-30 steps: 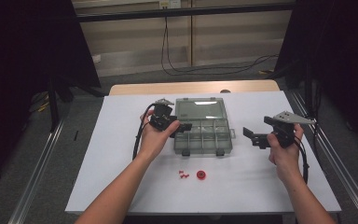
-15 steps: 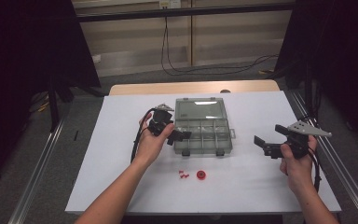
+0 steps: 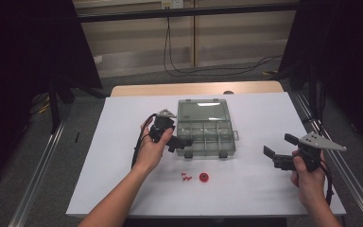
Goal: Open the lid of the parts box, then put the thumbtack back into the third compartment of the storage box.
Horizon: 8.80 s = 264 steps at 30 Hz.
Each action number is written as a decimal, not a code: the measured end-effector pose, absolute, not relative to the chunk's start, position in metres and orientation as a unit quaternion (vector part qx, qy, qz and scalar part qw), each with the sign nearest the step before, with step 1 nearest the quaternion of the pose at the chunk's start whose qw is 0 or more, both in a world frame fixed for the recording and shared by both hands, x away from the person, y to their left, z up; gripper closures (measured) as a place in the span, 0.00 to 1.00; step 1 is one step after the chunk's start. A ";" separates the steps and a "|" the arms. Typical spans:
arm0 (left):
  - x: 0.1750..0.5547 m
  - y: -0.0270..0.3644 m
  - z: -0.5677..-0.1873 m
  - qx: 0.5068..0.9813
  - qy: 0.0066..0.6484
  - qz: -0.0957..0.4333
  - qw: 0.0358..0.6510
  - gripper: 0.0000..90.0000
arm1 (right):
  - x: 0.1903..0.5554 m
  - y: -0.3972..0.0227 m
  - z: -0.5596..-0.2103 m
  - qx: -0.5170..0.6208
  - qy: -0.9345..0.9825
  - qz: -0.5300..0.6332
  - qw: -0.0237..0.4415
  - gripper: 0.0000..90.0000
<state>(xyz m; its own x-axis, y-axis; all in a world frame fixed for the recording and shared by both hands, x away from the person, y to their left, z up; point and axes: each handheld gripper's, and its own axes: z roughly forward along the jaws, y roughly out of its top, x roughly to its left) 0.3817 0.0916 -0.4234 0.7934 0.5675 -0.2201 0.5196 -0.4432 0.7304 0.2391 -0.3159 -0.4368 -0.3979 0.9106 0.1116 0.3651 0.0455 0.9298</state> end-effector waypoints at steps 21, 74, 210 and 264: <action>0.356 0.098 -0.422 0.862 0.296 0.015 0.412 0.00 | 0.218 -0.324 -0.447 0.467 0.665 0.503 0.294 0.01; 0.313 0.109 -0.439 0.898 0.258 0.000 0.356 0.51 | 0.214 -0.322 -0.454 0.460 0.675 0.495 0.295 0.03; 0.396 0.020 -0.420 0.901 0.249 0.010 0.356 0.98 | 0.212 -0.325 -0.461 0.464 0.679 0.489 0.291 0.04; 0.417 0.002 -0.425 0.891 0.264 -0.003 0.369 0.46 | 0.211 -0.328 -0.464 0.470 0.677 0.485 0.292 0.04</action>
